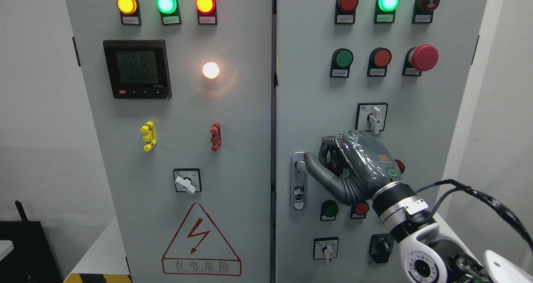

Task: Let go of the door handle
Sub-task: 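Pull the latch handle toward the robot with the right hand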

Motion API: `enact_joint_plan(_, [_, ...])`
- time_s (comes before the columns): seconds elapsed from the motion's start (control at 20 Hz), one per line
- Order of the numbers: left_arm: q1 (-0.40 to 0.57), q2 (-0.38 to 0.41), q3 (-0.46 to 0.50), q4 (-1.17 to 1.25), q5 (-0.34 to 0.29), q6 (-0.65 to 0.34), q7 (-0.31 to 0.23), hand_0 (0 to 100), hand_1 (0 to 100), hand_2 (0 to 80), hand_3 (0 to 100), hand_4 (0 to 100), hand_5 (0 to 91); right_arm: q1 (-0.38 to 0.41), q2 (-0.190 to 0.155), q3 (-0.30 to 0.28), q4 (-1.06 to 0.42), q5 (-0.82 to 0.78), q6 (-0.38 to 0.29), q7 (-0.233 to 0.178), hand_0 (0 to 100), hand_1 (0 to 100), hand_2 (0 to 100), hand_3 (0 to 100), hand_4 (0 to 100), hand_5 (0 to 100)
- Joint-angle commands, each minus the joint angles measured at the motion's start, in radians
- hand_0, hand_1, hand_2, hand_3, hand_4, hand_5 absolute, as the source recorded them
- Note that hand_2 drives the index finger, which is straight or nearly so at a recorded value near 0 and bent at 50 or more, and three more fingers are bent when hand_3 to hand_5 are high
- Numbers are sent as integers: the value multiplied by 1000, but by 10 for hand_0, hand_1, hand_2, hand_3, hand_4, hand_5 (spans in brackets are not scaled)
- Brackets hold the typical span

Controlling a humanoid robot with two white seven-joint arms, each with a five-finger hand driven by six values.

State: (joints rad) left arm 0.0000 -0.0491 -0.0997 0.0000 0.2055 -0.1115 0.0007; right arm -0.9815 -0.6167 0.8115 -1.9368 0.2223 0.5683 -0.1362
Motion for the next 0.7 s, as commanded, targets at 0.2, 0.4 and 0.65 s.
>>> enact_joint_plan(0.2, [31, 0, 0, -31, 0, 0, 1, 120, 389, 0, 0, 0, 0, -34, 52, 11, 2, 3, 2, -6, 543, 145, 678, 1000, 1000, 1000])
enact_joint_plan(0.4, [31, 0, 0, -31, 0, 0, 1, 120, 389, 0, 0, 0, 0, -55, 55, 12, 2, 5, 1, -17, 545, 145, 677, 1000, 1000, 1000])
enact_joint_plan(0.65, [31, 0, 0, -31, 0, 0, 1, 120, 389, 0, 0, 0, 0, -60, 64, 11, -1, 6, -2, -51, 547, 145, 677, 1000, 1000, 1000])
